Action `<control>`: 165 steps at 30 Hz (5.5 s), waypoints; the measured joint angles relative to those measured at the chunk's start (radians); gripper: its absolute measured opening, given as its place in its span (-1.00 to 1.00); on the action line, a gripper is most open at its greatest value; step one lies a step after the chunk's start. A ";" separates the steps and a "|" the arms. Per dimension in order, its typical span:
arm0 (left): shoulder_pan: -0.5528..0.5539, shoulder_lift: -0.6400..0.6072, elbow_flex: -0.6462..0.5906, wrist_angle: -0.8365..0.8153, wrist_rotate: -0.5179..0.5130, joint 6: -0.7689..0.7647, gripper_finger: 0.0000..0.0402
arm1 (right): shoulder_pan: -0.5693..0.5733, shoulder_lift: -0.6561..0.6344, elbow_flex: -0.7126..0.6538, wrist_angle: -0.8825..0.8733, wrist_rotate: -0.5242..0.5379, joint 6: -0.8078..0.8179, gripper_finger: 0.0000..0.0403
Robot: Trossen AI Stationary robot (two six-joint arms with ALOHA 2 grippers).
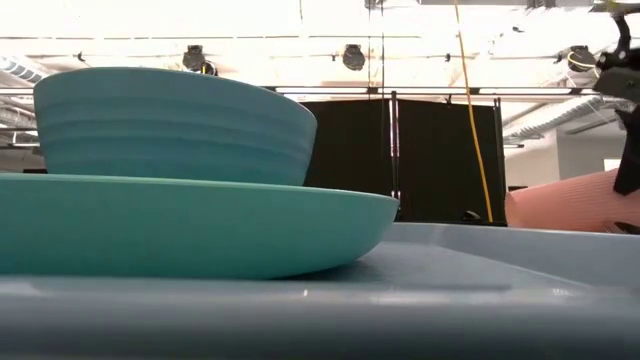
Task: Set up tray
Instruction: Put the pink cup on the top right of the blue tray
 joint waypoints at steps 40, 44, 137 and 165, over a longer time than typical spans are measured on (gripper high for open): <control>0.044 0.000 -0.024 0.004 0.033 -0.021 -0.41 | -0.126 -0.046 0.075 0.213 0.246 -0.661 -0.99; 0.044 0.000 -0.024 0.004 0.033 -0.022 -0.41 | -0.213 -0.046 0.178 0.263 0.214 -0.892 -0.99; 0.060 0.000 -0.025 0.003 0.060 -0.023 -0.41 | -0.518 0.616 0.996 -0.175 -0.371 -2.361 -0.97; 0.059 0.000 -0.025 0.003 0.069 -0.023 -0.41 | -0.520 0.616 0.995 -0.146 -0.457 -2.154 -0.93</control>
